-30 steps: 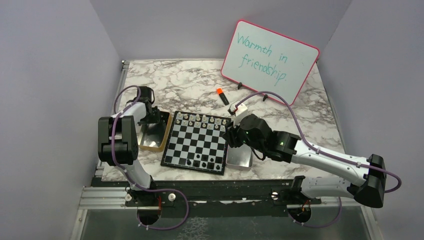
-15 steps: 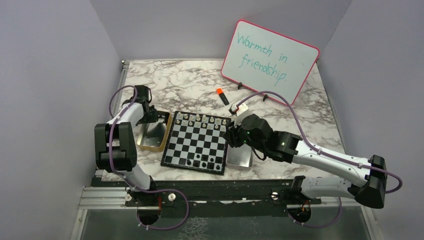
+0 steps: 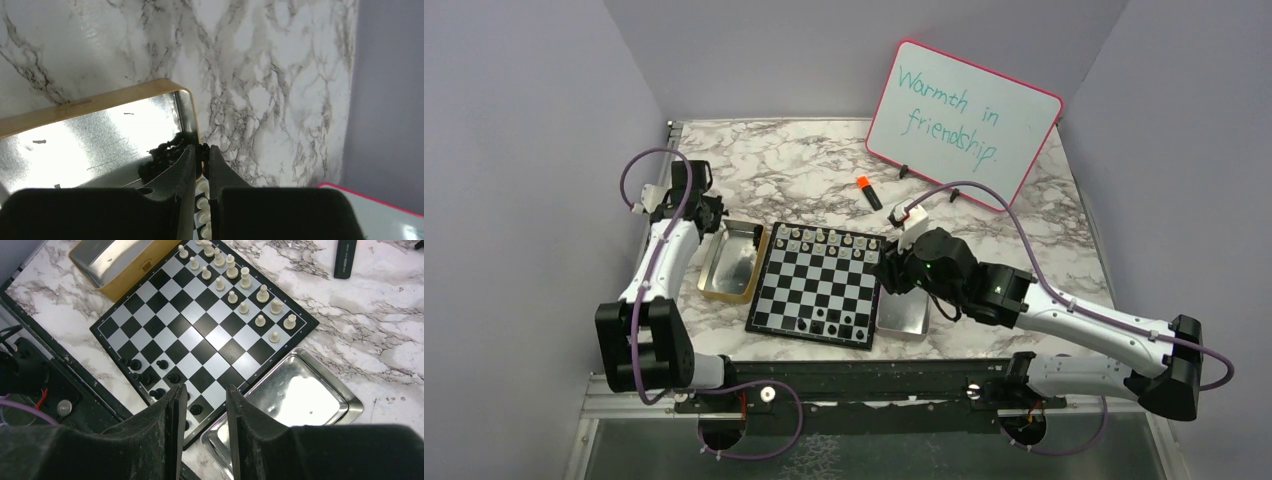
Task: Set up the chess pieces on the board
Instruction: Pick up the chess piece from the storage box, then place the chess piece on the chessboard.
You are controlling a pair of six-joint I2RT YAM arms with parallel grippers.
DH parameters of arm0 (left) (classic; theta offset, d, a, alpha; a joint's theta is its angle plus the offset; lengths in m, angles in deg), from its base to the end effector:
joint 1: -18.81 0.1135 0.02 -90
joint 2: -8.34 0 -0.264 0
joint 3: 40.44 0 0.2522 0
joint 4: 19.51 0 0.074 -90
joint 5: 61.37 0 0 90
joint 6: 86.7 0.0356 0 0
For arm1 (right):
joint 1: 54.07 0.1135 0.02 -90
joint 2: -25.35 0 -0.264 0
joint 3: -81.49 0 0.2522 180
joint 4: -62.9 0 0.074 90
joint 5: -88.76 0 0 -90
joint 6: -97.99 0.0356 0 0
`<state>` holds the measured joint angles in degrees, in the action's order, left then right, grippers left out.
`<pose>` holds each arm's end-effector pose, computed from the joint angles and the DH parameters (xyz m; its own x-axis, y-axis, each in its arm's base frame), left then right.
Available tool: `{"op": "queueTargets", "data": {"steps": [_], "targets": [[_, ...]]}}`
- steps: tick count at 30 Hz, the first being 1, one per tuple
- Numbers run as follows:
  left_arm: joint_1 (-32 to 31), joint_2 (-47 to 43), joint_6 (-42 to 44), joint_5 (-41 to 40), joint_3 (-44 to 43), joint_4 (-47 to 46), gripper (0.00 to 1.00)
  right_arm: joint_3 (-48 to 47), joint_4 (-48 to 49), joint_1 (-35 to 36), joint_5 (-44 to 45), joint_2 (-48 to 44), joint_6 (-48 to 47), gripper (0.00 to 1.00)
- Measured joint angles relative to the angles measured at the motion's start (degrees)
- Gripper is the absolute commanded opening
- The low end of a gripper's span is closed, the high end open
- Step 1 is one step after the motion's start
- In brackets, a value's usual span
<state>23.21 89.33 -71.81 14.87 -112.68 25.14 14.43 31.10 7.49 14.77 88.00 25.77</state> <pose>0.2911 0.0309 0.2487 0.0030 -0.9412 -0.3378 -0.8291 0.1865 -0.5271 0.1259 0.2119 0.3176 -0.4311 -0.1797 -0.8842 -0.6269 0.7645 0.1503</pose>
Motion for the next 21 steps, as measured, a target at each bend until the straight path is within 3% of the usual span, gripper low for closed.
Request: {"op": "queueTargets", "data": {"steps": [5,11,21], "targets": [[0.0,-8.1,12.9,0.5,1.2,-6.4,0.00,0.0,0.0,0.0,-0.2,-0.4,0.2,0.40],[-0.3,-19.4,29.4,7.0,7.0,-14.2,0.00,0.0,0.6,0.0,-1.1,-0.4,0.6,0.40],[-6.8,-25.9,46.0,21.8,7.9,-19.1,0.00,0.4,4.7,0.0,-6.8,1.7,2.3,0.46]]}}
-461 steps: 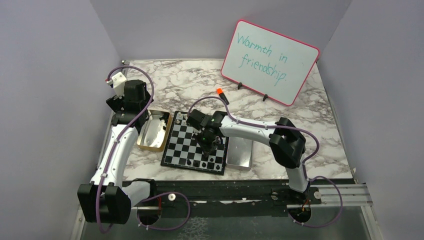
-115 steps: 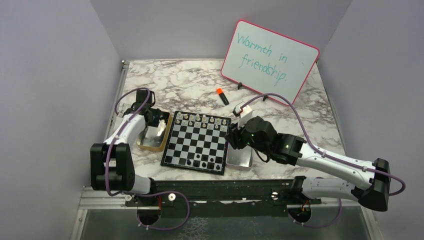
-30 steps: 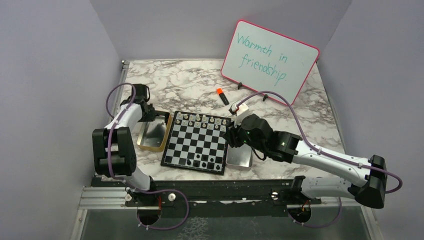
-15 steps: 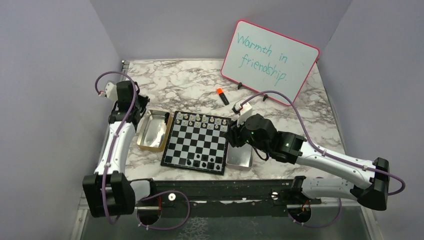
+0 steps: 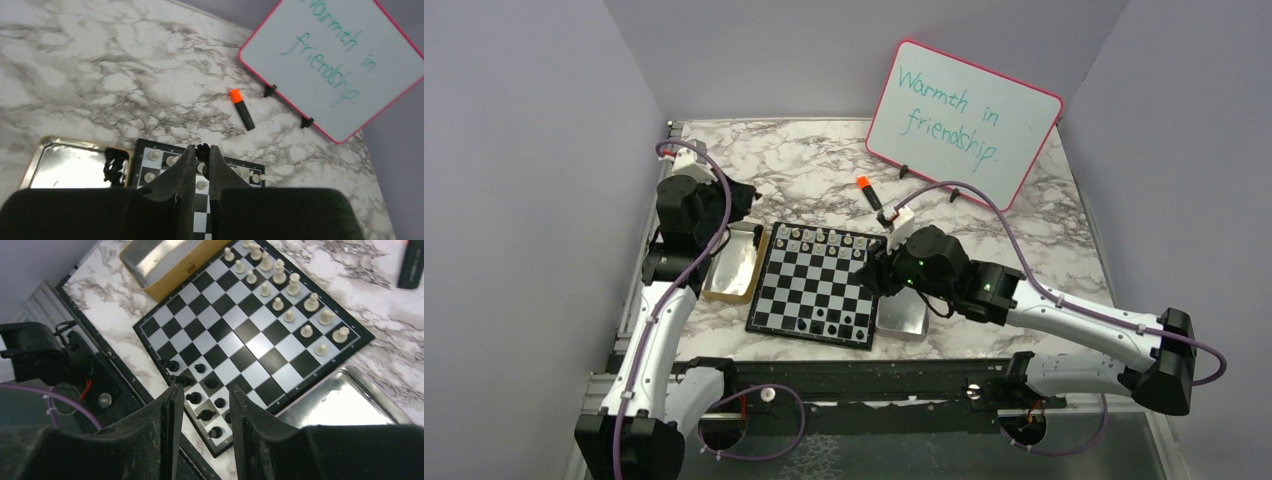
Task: Set up the chess pieces on the board
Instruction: Place the chess piece on the chessboard.
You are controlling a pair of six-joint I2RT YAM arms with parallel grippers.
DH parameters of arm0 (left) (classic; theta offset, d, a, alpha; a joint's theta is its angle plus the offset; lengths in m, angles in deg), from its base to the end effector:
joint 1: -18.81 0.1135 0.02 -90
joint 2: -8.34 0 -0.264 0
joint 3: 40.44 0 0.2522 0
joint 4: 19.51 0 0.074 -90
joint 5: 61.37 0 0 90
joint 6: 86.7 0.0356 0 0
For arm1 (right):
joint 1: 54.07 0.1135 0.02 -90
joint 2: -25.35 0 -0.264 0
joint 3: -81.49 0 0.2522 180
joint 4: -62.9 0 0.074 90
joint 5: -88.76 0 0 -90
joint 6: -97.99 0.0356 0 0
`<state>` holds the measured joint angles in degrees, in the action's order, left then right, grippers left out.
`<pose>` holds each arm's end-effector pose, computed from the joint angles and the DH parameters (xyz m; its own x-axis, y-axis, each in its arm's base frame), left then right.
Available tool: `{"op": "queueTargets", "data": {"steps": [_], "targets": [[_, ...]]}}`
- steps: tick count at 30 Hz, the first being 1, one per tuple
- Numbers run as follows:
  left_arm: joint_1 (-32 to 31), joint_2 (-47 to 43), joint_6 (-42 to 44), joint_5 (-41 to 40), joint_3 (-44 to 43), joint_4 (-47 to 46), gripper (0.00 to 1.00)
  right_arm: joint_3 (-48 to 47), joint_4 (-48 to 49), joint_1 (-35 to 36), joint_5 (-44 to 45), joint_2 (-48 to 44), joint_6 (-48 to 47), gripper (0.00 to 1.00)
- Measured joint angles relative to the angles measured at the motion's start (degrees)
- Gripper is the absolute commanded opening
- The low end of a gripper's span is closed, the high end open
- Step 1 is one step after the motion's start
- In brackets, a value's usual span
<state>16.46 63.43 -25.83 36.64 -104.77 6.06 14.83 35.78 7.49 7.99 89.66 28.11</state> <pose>0.2223 -0.0141 0.3398 -0.3302 -0.4689 -0.8192 0.0154 0.8651 -0.5014 0.1272 0.2229 0.3160 -0.4621 -0.1402 -0.8757 -0.6812 0.6884 0.2492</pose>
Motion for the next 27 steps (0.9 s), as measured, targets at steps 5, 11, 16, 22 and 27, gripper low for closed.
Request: {"op": "queueTargets", "data": {"steps": [5,11,16,22,27], "targets": [[-3.8,-3.8,2.5,9.2,0.5,-4.1,0.00,-3.1,4.4,0.0,-3.6,4.0,0.1,0.51],[-7.6,-4.6,1.9,17.2,1.0,-7.1,0.00,-9.0,11.3,0.0,-4.8,9.6,-1.2,0.55],[-8.7,-4.7,0.8,23.4,1.9,-7.4,0.00,-11.6,16.2,0.0,-5.0,12.3,-3.3,0.55],[-8.7,-6.0,-0.5,28.2,2.1,-7.6,0.00,-14.2,18.4,0.0,-5.1,15.7,-6.1,0.55],[-8.7,-6.1,-1.0,31.8,3.1,-7.9,0.00,-14.3,19.6,0.0,-5.1,16.8,-7.6,0.52]]}}
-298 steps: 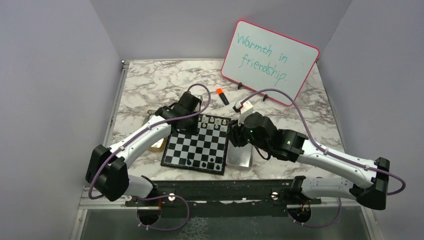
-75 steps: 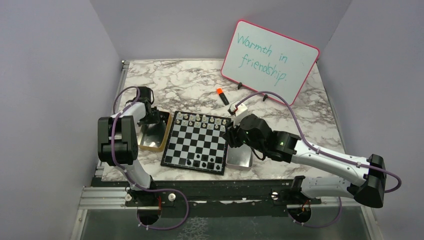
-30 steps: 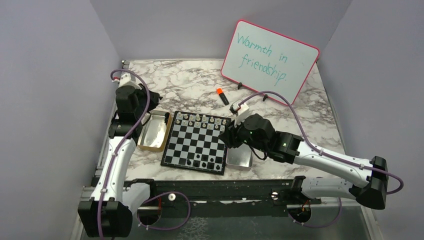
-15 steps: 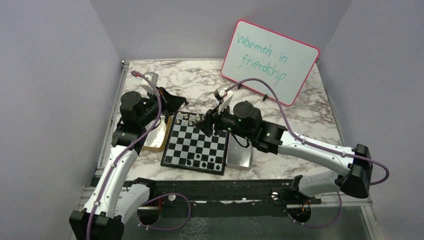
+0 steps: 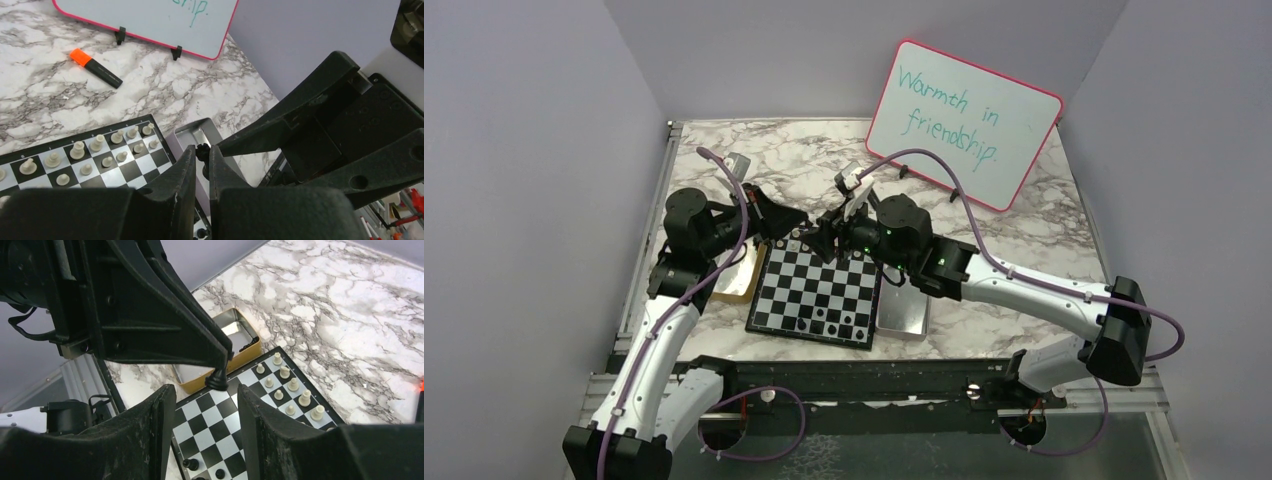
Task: Set up the chess pieces on the board
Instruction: Place the chess piece on the chessboard.
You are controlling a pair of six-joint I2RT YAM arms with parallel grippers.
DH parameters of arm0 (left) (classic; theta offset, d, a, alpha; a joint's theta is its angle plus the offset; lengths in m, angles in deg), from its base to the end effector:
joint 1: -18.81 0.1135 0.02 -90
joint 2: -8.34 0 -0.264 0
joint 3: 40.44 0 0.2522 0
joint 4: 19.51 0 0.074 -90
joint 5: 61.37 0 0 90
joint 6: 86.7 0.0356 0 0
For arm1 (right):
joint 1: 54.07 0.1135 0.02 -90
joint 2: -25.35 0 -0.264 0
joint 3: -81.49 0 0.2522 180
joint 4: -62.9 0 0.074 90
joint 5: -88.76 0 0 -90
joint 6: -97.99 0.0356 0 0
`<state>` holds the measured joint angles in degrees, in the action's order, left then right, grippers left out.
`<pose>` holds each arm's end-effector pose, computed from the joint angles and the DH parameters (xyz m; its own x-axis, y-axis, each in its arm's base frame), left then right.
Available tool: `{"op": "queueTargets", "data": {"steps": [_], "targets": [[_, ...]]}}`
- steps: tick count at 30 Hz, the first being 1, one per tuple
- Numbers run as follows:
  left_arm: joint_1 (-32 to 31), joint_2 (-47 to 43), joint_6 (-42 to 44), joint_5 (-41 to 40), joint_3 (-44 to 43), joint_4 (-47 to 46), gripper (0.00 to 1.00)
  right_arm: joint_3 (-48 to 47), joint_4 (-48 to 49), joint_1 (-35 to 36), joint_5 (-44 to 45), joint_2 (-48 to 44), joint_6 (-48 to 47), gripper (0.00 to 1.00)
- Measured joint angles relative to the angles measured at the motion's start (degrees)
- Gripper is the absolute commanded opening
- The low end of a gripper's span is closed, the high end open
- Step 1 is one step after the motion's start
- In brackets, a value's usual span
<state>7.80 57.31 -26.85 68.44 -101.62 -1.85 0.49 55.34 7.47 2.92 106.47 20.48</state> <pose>0.1862 -0.0594 0.3564 -0.4685 -0.3019 -0.8303 0.6210 0.5559 -0.5526 0.1643 0.2977 0.3592 -0.2444 0.0018 -0.9697 -0.8089 0.5512 0.2049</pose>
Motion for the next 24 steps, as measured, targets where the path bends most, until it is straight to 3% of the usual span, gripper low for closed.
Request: {"op": "queueTargets", "data": {"steps": [4,9,13,18,24], "targets": [[0.0,0.0,-0.3,2.1,0.7,0.1,0.00,0.0,1.2,0.0,0.1,0.3,-0.7,0.48],[-0.2,0.0,-0.6,5.0,0.7,0.0,0.00,0.0,1.6,0.0,0.9,1.0,-2.7,0.21],[-0.2,0.1,-0.6,6.3,0.6,0.0,0.00,0.3,1.7,0.0,1.2,0.8,-5.6,0.10],[-0.7,1.1,0.6,8.4,-0.1,1.1,0.00,3.8,4.6,0.0,-0.7,-0.8,-12.8,0.03],[-3.0,4.2,7.9,9.4,-4.8,10.5,0.00,7.3,5.6,0.0,-5.0,-2.7,-22.5,0.01]]}}
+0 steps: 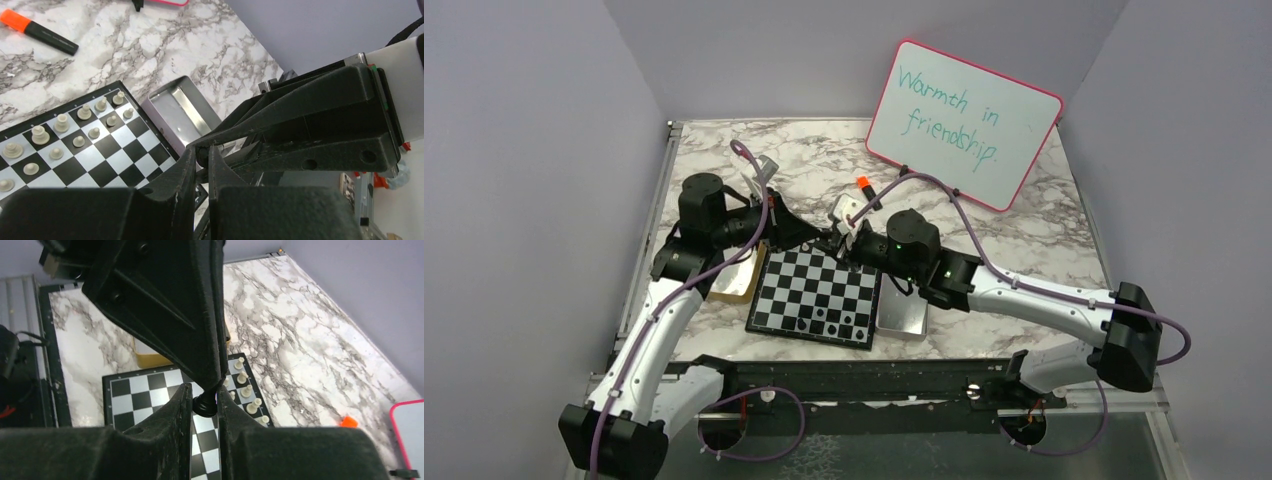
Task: Set up the chess pieces on the board
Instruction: Place the chess piece on the chessboard.
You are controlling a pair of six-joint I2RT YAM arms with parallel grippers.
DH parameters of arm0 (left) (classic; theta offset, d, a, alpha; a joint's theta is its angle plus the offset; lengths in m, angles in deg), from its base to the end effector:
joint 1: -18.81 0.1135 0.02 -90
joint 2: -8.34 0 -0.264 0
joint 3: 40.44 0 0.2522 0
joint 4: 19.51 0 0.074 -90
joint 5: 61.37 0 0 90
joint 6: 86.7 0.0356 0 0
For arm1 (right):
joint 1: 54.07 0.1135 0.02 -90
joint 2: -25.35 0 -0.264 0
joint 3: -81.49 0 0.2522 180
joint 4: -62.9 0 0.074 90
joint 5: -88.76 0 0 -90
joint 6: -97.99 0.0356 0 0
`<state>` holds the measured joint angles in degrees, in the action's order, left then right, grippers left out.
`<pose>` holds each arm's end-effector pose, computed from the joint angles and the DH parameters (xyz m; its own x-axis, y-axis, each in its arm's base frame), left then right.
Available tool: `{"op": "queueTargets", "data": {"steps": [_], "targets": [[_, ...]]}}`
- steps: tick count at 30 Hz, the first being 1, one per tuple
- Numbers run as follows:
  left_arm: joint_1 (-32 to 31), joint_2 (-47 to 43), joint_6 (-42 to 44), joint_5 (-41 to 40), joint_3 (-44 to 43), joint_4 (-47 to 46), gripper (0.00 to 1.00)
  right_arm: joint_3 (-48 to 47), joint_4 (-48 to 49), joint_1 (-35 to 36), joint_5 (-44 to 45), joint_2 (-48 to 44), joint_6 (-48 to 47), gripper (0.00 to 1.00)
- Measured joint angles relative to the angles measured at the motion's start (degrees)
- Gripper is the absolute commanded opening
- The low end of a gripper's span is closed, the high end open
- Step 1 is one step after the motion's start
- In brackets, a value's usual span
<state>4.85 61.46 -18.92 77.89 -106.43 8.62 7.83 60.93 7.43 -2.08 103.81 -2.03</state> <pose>0.1888 -0.0747 0.3553 -0.5643 -0.1140 -0.8177 0.7059 0.4471 -0.5494 0.1557 0.2879 0.3381 0.0987 -0.1828 -0.9782 -0.8819 0.4392 -0.1711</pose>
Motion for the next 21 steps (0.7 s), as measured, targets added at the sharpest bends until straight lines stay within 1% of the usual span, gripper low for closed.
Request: {"op": "queueTargets", "data": {"steps": [3,9,19,21], "targets": [[-0.9,2.3,1.9,1.3,-1.7,3.3,0.00,1.9,0.2,-0.1,-1.6,-1.1,-4.2,0.01],[-1.3,5.1,2.2,3.6,-2.3,6.4,0.00,4.0,-1.0,-0.2,-3.6,-2.1,-10.6,0.01],[-1.7,7.6,2.8,4.9,-3.7,10.1,0.00,5.3,-1.7,-0.4,-5.2,-2.4,-15.5,0.01],[-1.9,7.8,3.3,4.8,-3.9,11.4,0.00,5.7,-1.7,-0.4,-5.5,-2.4,-15.7,0.05]]}}
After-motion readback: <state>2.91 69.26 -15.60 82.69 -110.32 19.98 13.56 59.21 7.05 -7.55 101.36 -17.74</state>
